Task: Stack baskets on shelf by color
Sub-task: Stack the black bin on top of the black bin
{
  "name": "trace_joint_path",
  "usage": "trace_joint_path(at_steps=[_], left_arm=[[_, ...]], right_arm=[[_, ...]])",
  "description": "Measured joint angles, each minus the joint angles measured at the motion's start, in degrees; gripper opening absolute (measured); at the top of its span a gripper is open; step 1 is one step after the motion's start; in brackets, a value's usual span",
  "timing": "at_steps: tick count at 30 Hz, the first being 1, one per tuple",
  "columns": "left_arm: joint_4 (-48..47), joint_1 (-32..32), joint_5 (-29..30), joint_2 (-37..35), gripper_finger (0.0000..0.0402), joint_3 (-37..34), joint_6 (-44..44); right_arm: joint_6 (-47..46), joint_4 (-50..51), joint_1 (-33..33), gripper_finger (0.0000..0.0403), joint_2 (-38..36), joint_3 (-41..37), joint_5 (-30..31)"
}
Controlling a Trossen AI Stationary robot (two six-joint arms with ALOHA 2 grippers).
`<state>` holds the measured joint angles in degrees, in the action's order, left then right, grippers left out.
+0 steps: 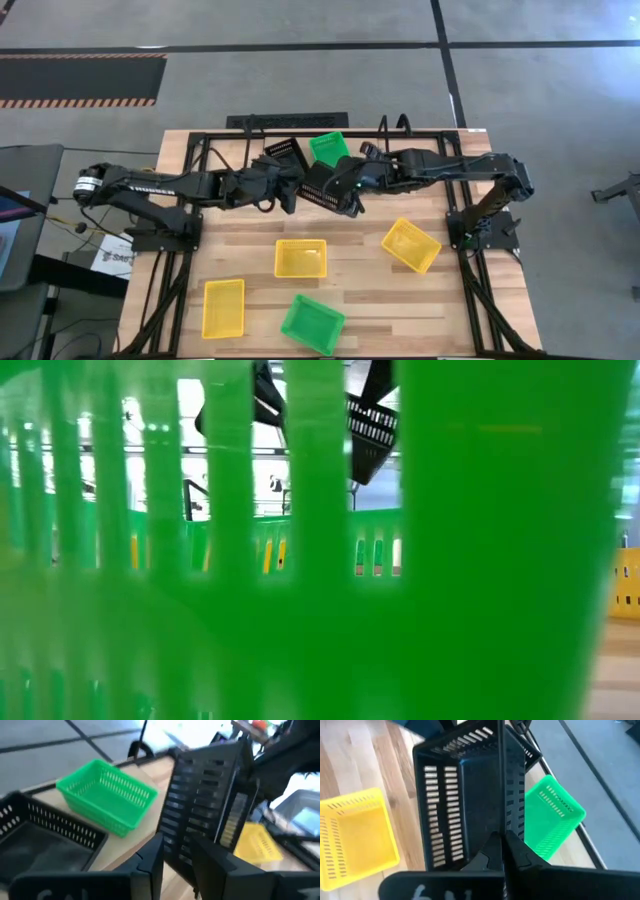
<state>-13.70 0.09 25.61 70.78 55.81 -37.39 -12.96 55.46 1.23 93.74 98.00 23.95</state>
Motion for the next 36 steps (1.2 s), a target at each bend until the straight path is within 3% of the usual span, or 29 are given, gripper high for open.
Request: trace_joint_path(at_steps=[11,20,29,36], left_arm=[[1.32,2.47,-7.37,0.82,0.0163,-0.04,-1.26],[1.91,4.63,-14.58,0.88,0.0175,-0.04,-2.77],[1.78,4.56,-14.68,0.88,0.0175,-0.04,-2.52],[1.65,4.57,-10.44,0.88,0.0175,-0.04,0.80]], right_arm=[[1.62,0.98,-1.44,0.0000,-0.01,-0.02,-0.60],[3.09,3.25,-3.73,0.0000,-0.01,-0.02,-1.27],[2.48,7.10,-3.56,0.0001,-0.01,0.00,-0.40],[2.33,3.66,-3.26,0.0001,-0.01,0.00,-1.30]])
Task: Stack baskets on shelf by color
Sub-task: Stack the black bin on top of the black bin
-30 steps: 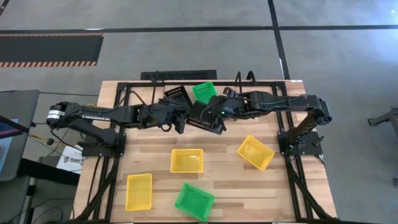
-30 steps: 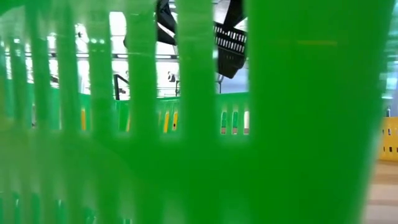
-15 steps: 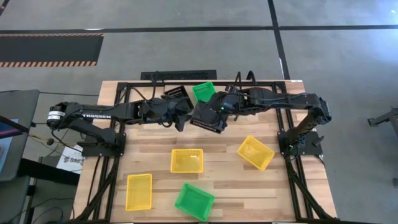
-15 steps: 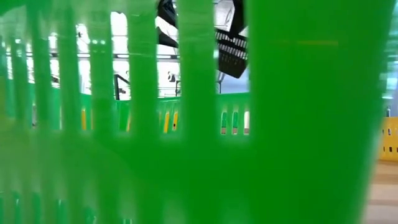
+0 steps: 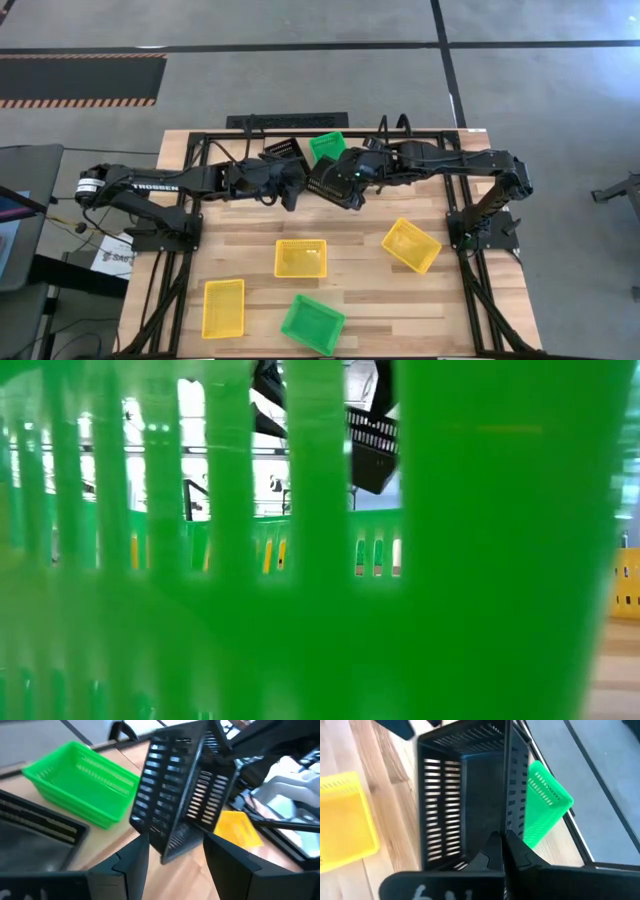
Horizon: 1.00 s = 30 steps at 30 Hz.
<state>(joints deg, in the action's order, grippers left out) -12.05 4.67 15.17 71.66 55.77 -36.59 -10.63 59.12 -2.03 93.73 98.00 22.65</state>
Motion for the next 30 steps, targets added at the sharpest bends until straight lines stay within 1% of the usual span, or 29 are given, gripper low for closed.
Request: trace_joint_path(at_steps=[3,6,12,14,16,18,20,21,22,25,26,30], left_arm=[[-0.05,-0.01,3.17,0.00,0.0175,0.00,2.20],[0.06,0.15,4.99,0.26,0.0175,0.00,3.77],[-0.60,1.60,4.88,1.78,0.0175,-0.01,3.42],[0.39,2.00,4.79,2.85,0.0175,0.07,3.35],[-0.85,2.45,4.53,3.27,0.0175,-0.06,2.98],[0.65,2.78,3.70,4.03,0.0172,-0.01,1.93],[0.16,3.10,1.74,4.37,0.0155,-0.03,1.95],[0.45,3.10,0.91,4.38,0.0138,-0.07,2.78],[0.97,3.10,0.67,4.39,0.0116,-0.04,3.50],[1.78,2.70,1.25,4.07,0.0031,-0.04,5.74],[2.71,2.43,1.76,3.82,0.0020,-0.02,6.20],[2.05,2.35,3.50,2.95,0.0004,1.35,7.26]], right_arm=[[0.00,-2.09,0.21,0.0001,0.00,0.00,-0.23],[0.00,-3.86,0.59,0.0001,0.00,0.00,-1.17],[-0.04,-8.84,2.68,0.0001,0.02,0.00,-4.42],[-0.08,-10.06,3.63,0.0001,0.04,0.03,-4.55],[-0.09,-10.34,4.47,0.0001,0.04,0.04,-4.55],[-0.15,-9.91,5.15,0.0001,0.04,0.04,-4.51],[-0.31,-9.77,5.70,0.0001,0.04,0.04,-4.52],[-0.54,-9.55,5.87,0.0001,0.04,0.04,-4.55],[-0.69,-9.07,6.09,0.0000,0.04,0.04,-4.56],[-1.14,-8.11,6.42,0.0001,-0.04,0.04,-5.49],[-1.43,-7.66,6.48,0.0001,0.01,-0.02,-5.75],[-1.65,-7.25,6.56,0.0002,0.02,-0.02,-6.05]])
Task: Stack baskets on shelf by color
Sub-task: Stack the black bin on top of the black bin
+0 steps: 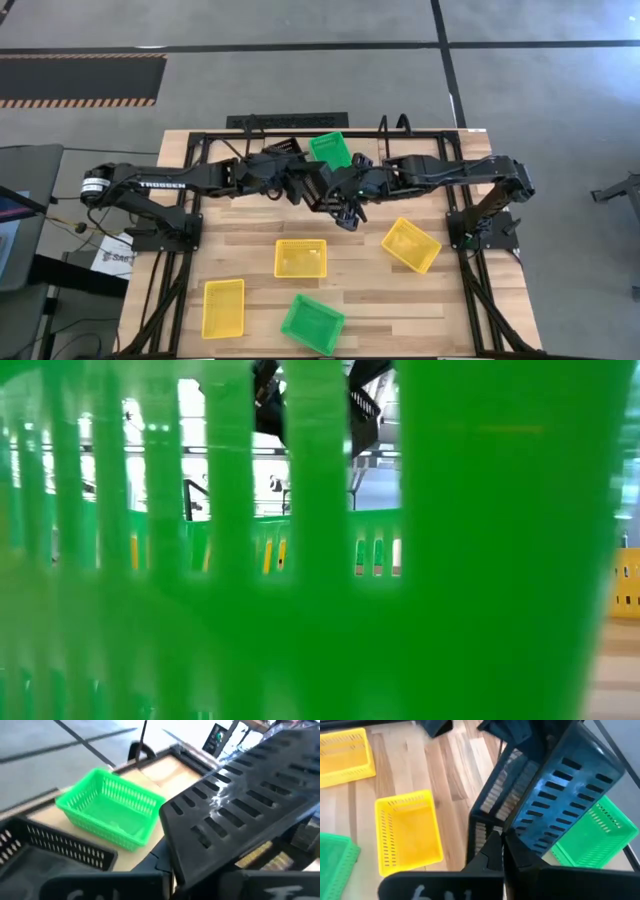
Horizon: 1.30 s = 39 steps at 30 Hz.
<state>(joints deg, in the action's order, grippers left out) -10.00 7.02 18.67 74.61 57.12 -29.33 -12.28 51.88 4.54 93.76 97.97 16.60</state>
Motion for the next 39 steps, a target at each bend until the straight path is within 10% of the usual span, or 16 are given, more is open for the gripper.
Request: trace_joint_path(at_steps=[14,27,39], left_arm=[[-11.34,0.45,0.00,0.07,0.0001,4.33,-0.12],[-34.84,1.94,10.36,-1.51,0.0000,14.04,-12.34],[-46.46,6.65,12.73,-1.51,0.0000,26.49,-22.47]], right_arm=[[2.00,-1.00,1.16,0.0085,0.02,5.15,0.41],[-1.01,27.64,1.45,0.0107,-0.51,36.74,9.97],[-17.10,38.26,8.05,0.0082,-14.47,27.24,15.25]])
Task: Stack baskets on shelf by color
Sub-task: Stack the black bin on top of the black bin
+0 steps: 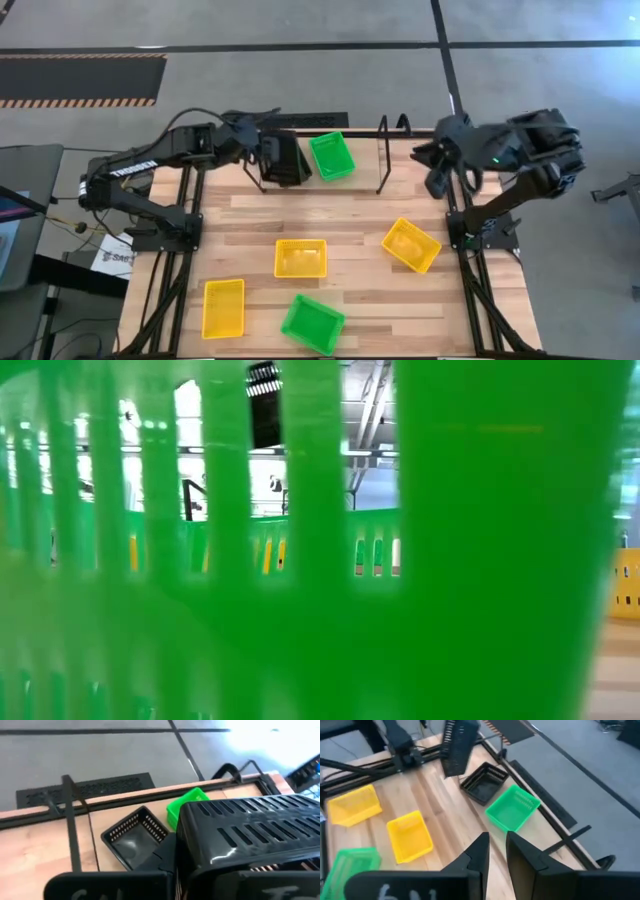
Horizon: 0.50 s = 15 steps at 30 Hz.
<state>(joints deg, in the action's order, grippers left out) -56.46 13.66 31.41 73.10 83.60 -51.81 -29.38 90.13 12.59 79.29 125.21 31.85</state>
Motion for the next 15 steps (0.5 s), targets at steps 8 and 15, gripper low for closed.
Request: trace_joint_path(at_steps=[8,15], left_arm=[[-1.96,1.17,-2.58,3.23,0.0000,-3.10,-10.88],[-2.89,2.14,-5.87,9.86,0.0000,-3.20,-16.91]], right_arm=[[1.83,-0.20,3.75,0.0065,-5.58,-5.97,2.56],[3.28,-0.10,3.88,0.0055,-12.33,-11.86,3.28]])
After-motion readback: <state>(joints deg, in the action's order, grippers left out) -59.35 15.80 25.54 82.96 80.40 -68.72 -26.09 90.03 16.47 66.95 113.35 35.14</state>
